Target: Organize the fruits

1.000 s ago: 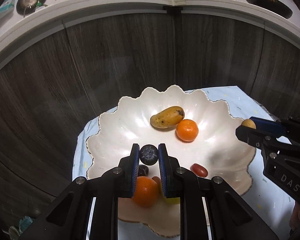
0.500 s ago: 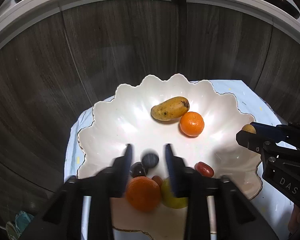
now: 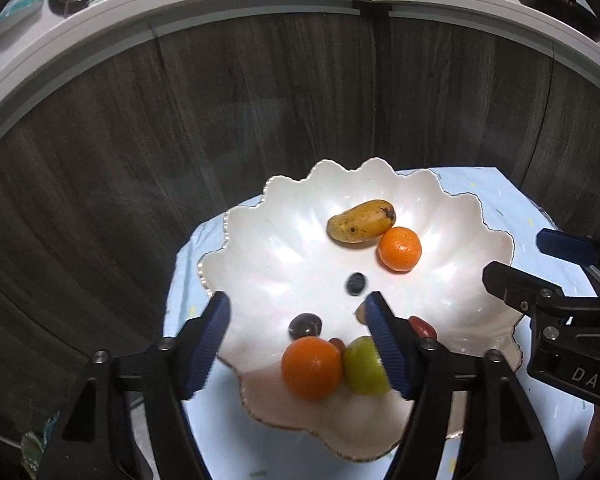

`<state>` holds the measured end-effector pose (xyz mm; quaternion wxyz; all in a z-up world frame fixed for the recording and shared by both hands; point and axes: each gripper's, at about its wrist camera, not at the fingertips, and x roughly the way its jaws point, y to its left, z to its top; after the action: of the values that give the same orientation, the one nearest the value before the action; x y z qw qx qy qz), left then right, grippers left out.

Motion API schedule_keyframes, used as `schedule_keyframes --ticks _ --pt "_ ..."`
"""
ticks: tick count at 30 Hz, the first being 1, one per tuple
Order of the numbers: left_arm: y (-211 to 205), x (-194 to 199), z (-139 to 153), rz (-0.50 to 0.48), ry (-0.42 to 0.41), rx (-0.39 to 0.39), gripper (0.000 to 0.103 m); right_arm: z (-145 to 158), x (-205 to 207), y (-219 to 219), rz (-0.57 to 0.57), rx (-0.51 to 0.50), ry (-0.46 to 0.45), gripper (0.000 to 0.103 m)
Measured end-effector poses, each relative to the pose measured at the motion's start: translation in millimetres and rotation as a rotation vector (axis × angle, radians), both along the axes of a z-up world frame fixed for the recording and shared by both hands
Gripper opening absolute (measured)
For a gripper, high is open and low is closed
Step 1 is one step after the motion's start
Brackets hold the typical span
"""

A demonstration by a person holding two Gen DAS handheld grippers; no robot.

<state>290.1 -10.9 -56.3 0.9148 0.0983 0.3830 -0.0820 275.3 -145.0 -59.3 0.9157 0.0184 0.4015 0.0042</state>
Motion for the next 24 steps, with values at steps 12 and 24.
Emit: schedule_keyframes --ticks 12,24 --pt "7.3 -29.5 27.0 0.040 -0.033 0.014 0.082 19.9 -25.4 0.2 -0.017 0.010 -0.038 0.078" --pt "10.1 -58.5 47.5 0.069 -0.040 -0.004 0.083 43.0 -55.6 1.8 -0.013 0.007 -0.087 0.078"
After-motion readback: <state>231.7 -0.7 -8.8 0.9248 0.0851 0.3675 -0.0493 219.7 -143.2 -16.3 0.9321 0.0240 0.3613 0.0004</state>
